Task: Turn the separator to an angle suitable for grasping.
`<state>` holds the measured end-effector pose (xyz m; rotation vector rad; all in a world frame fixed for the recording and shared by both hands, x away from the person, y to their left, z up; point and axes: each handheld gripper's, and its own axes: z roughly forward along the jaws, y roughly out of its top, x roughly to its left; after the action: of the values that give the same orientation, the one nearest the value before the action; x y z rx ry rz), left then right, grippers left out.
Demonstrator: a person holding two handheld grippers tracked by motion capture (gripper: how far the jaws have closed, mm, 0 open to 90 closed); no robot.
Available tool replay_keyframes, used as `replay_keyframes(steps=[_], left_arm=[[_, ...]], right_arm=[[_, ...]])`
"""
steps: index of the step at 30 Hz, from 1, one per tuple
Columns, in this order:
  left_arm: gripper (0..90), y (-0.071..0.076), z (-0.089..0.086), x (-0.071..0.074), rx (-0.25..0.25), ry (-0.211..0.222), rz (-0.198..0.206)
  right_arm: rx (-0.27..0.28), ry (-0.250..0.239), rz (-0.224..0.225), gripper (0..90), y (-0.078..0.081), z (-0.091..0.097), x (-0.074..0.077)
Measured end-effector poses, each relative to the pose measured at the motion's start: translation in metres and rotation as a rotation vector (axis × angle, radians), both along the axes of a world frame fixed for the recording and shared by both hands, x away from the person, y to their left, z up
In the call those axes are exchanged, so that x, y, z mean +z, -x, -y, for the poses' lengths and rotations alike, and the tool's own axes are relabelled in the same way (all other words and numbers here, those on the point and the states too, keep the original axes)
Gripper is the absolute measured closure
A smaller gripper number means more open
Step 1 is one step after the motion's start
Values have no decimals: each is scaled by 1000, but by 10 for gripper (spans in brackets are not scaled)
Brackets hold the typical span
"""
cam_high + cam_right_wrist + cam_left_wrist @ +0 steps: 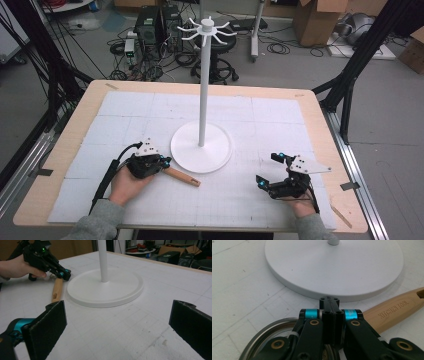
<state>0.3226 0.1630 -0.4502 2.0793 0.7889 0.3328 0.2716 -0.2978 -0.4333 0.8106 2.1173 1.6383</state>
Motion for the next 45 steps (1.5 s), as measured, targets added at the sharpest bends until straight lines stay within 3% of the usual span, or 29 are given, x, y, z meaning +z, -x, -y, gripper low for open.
replay_keyframes(steps=[16,30,45], left_arm=[[899,3,-2,3,-1,-14,-48],[899,13,-6,9,3,-69,-81],[899,25,-14,9,-19,-59,-99]], right_arm=[[3,0,-8,4,1,0,0],[2,-8,0,4,2,1,1],[9,-8,0,4,2,2,1]])
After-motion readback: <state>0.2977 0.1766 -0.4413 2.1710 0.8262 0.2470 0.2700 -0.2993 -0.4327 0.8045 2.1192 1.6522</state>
